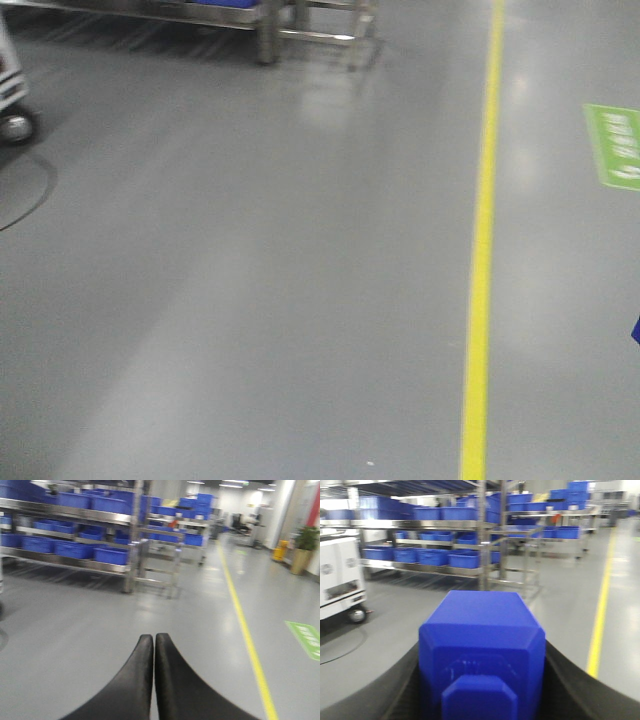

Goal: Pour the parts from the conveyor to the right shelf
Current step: 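Drive away from the conveyor holding the blue part in the right gripper, then drive along the yellow floor line toward the bin shelves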

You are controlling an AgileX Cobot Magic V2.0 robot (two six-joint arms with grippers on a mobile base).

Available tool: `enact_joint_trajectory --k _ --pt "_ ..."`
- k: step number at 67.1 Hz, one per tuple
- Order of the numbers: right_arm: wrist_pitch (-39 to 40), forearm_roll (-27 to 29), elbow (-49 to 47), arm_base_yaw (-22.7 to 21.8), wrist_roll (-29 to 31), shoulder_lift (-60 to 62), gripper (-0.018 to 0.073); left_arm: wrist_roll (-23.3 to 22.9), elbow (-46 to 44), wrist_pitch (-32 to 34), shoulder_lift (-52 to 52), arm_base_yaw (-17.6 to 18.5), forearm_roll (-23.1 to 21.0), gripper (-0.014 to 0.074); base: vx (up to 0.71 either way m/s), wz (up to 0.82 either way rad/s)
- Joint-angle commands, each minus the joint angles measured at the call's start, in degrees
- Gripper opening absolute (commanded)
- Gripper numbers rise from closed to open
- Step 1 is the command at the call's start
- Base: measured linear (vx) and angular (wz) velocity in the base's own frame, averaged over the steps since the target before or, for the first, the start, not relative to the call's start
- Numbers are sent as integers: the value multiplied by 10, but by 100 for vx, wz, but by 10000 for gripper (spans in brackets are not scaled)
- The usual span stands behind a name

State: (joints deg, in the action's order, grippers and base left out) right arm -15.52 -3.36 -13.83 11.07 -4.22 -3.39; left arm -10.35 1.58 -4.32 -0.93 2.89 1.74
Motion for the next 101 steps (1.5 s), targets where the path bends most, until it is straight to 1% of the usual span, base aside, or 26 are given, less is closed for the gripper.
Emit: enact_joint_trajectory --k 1,24,52,75,101 --pt "44 -2 -16 -3 4 -8 -4 -3 13 43 -5 2 -5 -6 -4 -87" --pt "44 -2 -16 -3 4 -8 -4 -3 13 43 -5 2 -5 -6 2 -77" --pt "44 -2 -16 -3 4 -8 -4 -3 13 43 -5 2 -5 -6 13 -38" --pt "44 -2 -16 -3 4 -8 -4 -3 13 43 -5 2 -5 -6 29 -13" --pt "44 -2 -16 -3 4 -8 -4 -3 13 43 -5 2 -5 -6 46 25"
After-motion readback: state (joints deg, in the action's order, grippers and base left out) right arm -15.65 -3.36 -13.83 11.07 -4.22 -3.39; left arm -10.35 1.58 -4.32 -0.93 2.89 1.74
